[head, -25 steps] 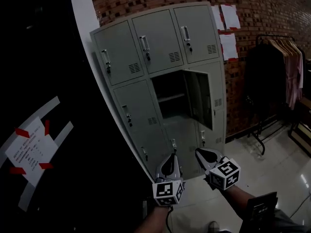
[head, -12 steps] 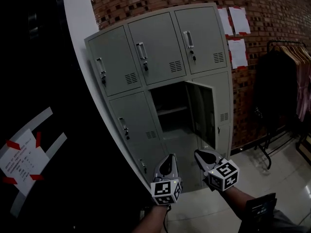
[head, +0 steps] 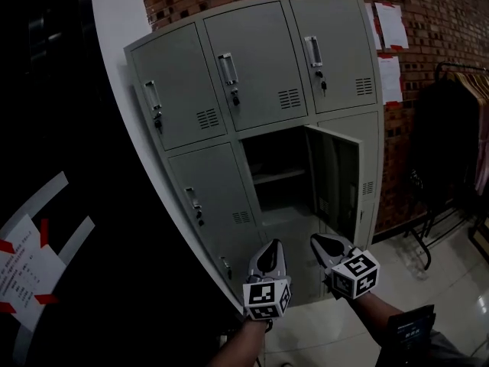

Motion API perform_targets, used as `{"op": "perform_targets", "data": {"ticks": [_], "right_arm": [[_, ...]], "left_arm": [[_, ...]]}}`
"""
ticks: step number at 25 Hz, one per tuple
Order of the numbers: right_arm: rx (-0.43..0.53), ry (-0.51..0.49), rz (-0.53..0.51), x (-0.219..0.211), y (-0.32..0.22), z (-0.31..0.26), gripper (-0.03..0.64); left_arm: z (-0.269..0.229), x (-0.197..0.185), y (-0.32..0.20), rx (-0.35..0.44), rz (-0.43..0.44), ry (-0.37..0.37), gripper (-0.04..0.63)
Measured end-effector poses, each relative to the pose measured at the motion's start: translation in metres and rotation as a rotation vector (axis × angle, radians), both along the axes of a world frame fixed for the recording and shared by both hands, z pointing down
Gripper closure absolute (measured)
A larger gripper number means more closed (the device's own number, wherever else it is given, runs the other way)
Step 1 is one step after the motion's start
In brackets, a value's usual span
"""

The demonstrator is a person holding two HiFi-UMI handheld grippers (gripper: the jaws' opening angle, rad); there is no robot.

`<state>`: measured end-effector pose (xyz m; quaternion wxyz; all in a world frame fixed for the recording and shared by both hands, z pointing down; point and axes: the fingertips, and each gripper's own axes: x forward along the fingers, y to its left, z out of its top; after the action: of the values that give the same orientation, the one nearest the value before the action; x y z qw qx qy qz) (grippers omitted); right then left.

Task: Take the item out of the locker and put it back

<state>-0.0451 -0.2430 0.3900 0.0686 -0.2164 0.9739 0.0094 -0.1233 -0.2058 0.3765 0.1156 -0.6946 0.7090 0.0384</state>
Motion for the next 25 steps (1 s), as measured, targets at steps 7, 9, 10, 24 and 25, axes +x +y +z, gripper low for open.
{"op": "perform_targets", "data": {"ticks": [7,9,10,24,25], "right_arm": [[0.029,-0.021,0.069,-0.067,-0.050,-0.018,0.621],[0.033,-0.022,0.090,-0.081,-0.061,-0.019,0.621],[0.030,-0.021,0.101,-0.086,-0.066,-0.018,0.621],[0.046,-0.004,0.161,-0.125,-0.151,-0.018,0.623],[0.047,-0.001,0.157,-0.128,-0.159,-0.018,0.623]], "left_arm": [[-0.015,-0.063,-0.056,0.015,0.073,-0.026,0.598],[-0.018,-0.079,-0.069,0.019,0.090,-0.024,0.598],[-0.018,-0.085,-0.075,0.018,0.099,-0.023,0.598],[-0.018,-0.122,-0.158,0.024,0.149,-0.012,0.598],[-0.018,-0.125,-0.166,0.026,0.144,-0.014,0.598]]}}
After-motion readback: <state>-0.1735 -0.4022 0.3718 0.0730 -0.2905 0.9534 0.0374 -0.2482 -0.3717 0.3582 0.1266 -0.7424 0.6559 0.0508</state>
